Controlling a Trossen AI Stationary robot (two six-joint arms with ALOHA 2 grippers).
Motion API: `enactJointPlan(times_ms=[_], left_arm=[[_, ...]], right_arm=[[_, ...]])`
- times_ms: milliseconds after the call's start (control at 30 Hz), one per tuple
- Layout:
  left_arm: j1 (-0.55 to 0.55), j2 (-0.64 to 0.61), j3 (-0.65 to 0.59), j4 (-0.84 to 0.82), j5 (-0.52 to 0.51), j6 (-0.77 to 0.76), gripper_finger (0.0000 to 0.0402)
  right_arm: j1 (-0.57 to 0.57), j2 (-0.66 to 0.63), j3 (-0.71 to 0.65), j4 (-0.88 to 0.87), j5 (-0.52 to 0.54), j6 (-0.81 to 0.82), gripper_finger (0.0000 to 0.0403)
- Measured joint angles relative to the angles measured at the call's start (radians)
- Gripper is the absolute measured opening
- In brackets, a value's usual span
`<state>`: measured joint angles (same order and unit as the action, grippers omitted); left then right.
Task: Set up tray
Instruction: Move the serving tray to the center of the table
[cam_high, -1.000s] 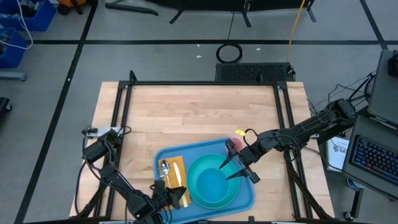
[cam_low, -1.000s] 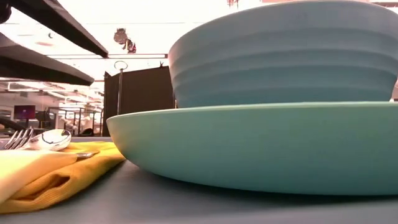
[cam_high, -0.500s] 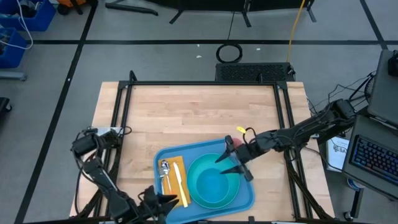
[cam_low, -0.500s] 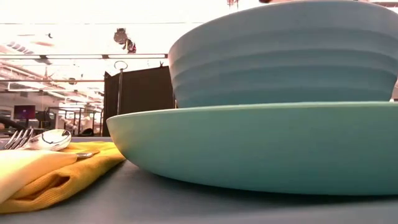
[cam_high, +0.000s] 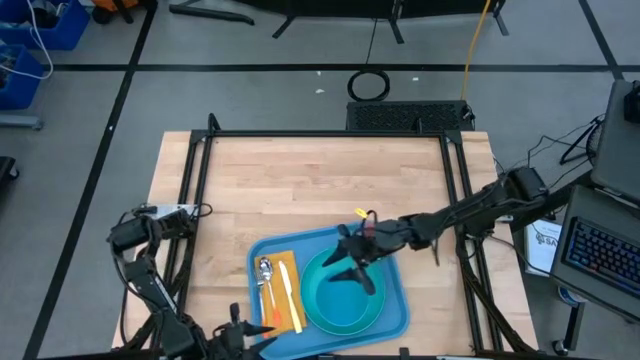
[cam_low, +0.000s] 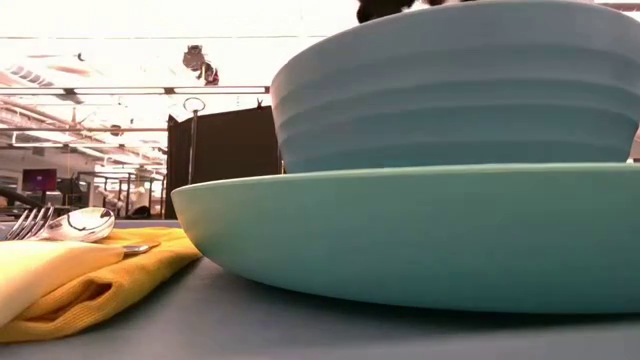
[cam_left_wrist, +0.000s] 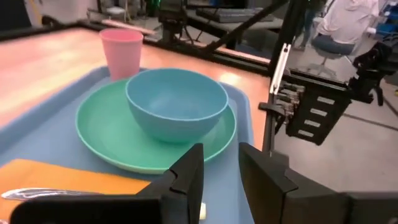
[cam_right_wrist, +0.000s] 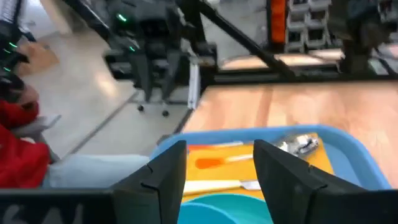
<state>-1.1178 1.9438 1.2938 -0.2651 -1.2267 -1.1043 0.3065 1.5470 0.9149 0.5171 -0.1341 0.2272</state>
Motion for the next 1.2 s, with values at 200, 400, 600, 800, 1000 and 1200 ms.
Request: enactJointPlan(times_ms=[200,400,600,800,1000,1200], left_arm=[[-0.049,-0.014,0.0,-0.098,-0.108,-0.022,0.0104],[-0.097,-0.057,0.0,-0.313,-0.178,-0.194,0.0104],[-0.108,-0.082,0.0,-0.448,-0.208,-0.301,0.0104],[-0.092,-0.087,0.0,-0.483,-0.211,-0.331,0.0104],[-0.091,-0.087,0.0,-0.504,-0.19,-0.327,0.0104],[-0.1,-0.087,0.0,-0.502,-0.188,-0.323,0.0104]], right_arm=[[0.001,0.136,0.167,-0.164,0.0,0.002,0.0156],[-0.004,0.257,0.329,-0.255,0.0,-0.046,0.0132],[-0.02,0.37,0.479,-0.341,-0.059,-0.011,0.0085],[-0.031,0.494,0.594,-0.402,-0.149,0.05,0.001],[-0.035,0.604,0.716,-0.398,-0.182,0.117,0.0002],[-0.029,0.743,0.878,-0.442,-0.133,0.121,0.0001]])
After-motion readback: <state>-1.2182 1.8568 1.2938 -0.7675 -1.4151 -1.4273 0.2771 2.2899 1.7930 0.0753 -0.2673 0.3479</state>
